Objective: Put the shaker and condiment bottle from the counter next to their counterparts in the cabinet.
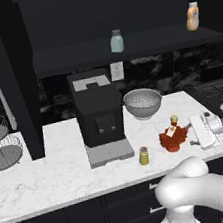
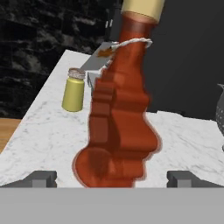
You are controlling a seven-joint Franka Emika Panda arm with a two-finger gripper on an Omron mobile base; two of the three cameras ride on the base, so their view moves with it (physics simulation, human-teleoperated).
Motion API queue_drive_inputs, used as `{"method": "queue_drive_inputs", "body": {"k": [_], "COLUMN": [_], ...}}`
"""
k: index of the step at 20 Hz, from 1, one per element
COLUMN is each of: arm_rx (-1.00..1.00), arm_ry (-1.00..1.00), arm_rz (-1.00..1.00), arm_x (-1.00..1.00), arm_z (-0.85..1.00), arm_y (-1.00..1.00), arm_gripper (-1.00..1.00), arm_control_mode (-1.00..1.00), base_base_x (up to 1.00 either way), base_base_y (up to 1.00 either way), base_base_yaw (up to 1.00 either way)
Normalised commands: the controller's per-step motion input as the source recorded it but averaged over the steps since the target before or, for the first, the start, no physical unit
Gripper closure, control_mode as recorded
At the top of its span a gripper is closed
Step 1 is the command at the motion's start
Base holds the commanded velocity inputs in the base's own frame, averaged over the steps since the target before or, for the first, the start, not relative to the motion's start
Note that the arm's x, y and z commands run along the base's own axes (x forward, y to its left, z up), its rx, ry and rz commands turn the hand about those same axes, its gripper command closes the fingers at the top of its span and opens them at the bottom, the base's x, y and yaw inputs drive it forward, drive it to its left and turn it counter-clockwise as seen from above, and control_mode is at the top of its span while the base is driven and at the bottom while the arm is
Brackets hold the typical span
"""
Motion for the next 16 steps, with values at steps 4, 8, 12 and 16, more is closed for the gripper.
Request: {"method": "queue_drive_inputs", "body": {"k": [4,8,12,16], "arm_rx": [0.0,0.0,-0.01,0.0], "arm_ry": [0.0,0.0,0.0,0.0], "arm_rz": [0.0,0.0,0.0,0.0], "arm_x": [-0.08,0.0,0.0,0.0], "arm_z": [-0.05,-0.06,-0.08,-0.01], "arm_y": [0.09,0.02,0.06,0.0], "arm_gripper": [-1.0,-1.0,-1.0,-1.0], "arm_control_mode": [-1.0,-1.0,-1.0,-1.0], "base_base_x": [0.0,0.0,0.0,0.0], "base_base_y": [0.0,0.0,0.0,0.0], "base_base_yaw": [0.0,0.0,0.0,0.0]}}
